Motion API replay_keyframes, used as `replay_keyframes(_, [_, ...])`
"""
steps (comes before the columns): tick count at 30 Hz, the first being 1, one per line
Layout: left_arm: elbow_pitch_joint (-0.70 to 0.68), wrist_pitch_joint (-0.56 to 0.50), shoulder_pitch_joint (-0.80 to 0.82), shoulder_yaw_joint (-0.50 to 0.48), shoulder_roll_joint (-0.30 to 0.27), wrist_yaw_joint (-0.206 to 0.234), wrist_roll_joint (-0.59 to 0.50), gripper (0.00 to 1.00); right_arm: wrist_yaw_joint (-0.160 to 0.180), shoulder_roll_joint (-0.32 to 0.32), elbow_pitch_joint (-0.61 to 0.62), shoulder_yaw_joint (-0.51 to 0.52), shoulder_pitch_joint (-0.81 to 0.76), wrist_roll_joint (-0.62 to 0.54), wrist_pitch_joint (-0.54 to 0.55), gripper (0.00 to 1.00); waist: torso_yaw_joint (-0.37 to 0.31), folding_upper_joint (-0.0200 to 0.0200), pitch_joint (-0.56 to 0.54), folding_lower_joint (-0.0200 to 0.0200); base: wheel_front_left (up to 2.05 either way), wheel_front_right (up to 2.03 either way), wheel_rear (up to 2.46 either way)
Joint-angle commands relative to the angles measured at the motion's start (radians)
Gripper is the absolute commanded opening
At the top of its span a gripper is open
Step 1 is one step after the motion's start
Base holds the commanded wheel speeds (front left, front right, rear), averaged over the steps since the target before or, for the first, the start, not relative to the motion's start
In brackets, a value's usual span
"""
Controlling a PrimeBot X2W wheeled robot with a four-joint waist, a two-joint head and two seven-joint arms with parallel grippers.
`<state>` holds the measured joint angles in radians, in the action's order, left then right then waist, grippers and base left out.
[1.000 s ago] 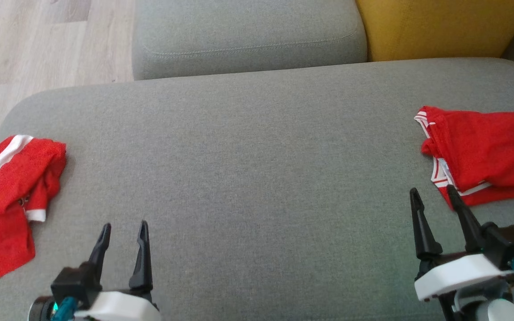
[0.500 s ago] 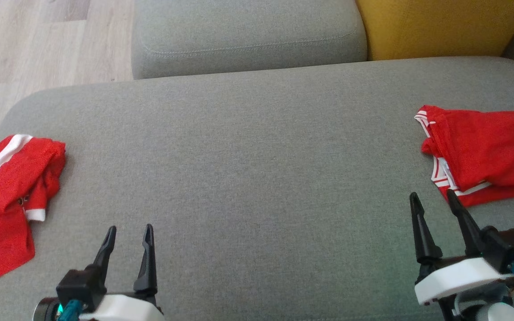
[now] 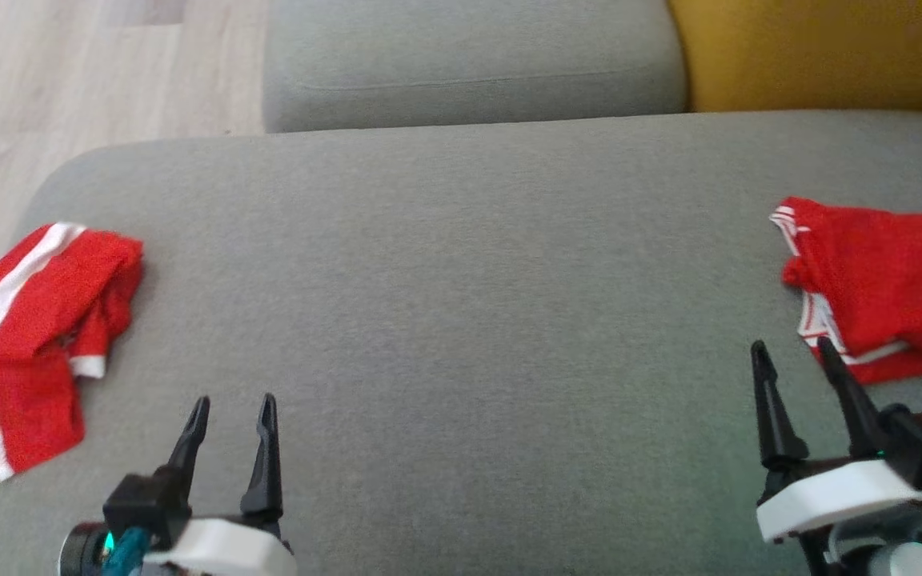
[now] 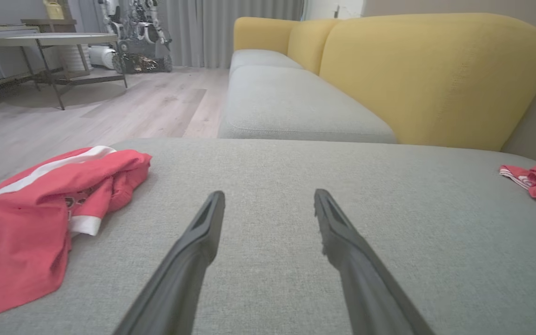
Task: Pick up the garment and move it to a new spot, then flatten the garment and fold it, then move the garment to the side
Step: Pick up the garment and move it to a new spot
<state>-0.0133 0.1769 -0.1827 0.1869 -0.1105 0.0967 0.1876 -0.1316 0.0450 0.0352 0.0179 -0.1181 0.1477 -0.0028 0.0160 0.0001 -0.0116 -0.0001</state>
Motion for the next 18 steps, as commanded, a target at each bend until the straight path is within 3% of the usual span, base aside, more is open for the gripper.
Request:
replay_keyframes(1, [-0.028, 0.011, 0.073, -0.026, -0.006, 0.002, 0.005, 1.00, 0.001, 0.005, 0.045, -0.014, 0.015, 0.007, -0.005, 1.00, 0.036, -0.0001, 0.002, 0.0001, 0.00, 0.00, 0.00])
replay_keyframes(14, [0.067, 0.057, 0.170, -0.024, 0.004, -0.016, 0.030, 1.00, 0.001, 0.005, 0.087, 0.001, -0.029, 0.027, 0.013, 1.00, 0.312, -0.0001, -0.014, 0.0001, 0.00, 0.00, 0.00])
replay_keyframes(18, [0.082, 0.065, 0.184, -0.019, 0.007, -0.018, 0.031, 1.00, 0.001, 0.005, 0.093, -0.010, -0.027, 0.030, 0.016, 1.00, 0.366, -0.0001, -0.014, 0.0001, 0.00, 0.00, 0.00])
